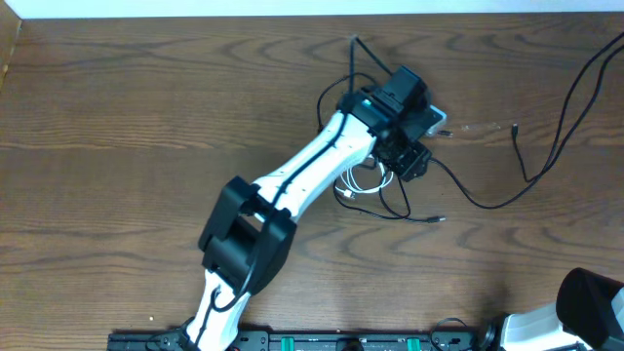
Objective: Untangle cables
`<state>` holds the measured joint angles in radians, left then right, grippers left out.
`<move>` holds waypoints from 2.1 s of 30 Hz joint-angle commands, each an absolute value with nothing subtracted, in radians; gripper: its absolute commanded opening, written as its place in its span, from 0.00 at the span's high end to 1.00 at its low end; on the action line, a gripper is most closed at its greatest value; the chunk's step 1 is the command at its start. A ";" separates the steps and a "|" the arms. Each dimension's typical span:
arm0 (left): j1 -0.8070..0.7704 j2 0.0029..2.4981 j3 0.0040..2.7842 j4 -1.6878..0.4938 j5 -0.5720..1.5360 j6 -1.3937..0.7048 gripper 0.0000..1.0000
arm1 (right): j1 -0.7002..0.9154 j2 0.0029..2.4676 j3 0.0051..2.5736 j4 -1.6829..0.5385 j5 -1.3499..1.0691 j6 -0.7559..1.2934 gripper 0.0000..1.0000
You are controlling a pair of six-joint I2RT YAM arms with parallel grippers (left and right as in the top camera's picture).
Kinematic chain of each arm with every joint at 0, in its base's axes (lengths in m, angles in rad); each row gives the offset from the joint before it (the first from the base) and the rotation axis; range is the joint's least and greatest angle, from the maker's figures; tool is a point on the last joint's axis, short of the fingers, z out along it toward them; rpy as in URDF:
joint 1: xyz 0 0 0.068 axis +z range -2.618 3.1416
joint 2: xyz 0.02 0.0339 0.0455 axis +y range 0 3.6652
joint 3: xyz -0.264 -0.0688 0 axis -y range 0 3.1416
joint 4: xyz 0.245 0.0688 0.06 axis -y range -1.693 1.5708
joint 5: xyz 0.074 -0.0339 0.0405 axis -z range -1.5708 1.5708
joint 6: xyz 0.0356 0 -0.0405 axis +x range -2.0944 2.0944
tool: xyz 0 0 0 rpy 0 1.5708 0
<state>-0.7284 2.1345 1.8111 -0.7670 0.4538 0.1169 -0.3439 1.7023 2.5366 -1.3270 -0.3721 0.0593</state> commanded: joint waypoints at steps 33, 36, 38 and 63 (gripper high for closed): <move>-0.748 2.333 1.802 -0.624 0.171 0.146 0.65 | -0.346 1.704 2.537 -1.336 -0.395 0.028 0.99; -0.748 2.333 1.799 -0.630 0.171 0.146 0.66 | -0.346 1.704 2.537 -1.336 -0.396 0.028 0.99; -0.748 2.333 1.794 -0.632 0.171 0.145 0.70 | -0.346 1.704 2.537 -1.336 -0.396 0.028 0.99; -0.613 1.771 1.882 -0.741 0.029 0.100 0.93 | -0.346 1.704 2.537 -1.376 -0.418 0.028 0.99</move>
<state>-0.6365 1.8595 1.8576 -0.7326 0.0486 0.1081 -0.3439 1.7027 2.5366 -1.3724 -0.3908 0.0410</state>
